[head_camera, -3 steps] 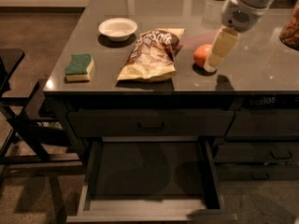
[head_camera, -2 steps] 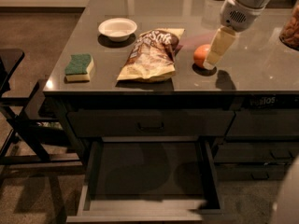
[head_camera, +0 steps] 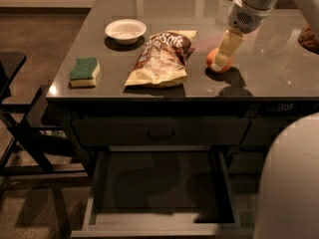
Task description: Place orange into middle drawer
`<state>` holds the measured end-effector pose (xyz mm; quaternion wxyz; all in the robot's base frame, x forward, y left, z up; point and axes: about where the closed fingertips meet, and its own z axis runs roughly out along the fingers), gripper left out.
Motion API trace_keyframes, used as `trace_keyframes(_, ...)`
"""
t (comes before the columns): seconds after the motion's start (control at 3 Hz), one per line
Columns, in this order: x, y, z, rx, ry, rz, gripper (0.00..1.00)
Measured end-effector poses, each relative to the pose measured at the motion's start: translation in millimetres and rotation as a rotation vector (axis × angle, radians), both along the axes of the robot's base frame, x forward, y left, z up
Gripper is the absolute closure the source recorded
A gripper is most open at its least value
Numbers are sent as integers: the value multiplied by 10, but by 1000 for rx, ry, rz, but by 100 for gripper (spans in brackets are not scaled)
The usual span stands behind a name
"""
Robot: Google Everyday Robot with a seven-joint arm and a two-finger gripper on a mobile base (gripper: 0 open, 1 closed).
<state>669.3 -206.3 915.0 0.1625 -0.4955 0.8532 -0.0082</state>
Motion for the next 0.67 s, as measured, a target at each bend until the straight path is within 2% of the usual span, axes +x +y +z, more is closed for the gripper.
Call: trace_keyframes(0.67, 178, 32, -245, 15, 37, -4, 0)
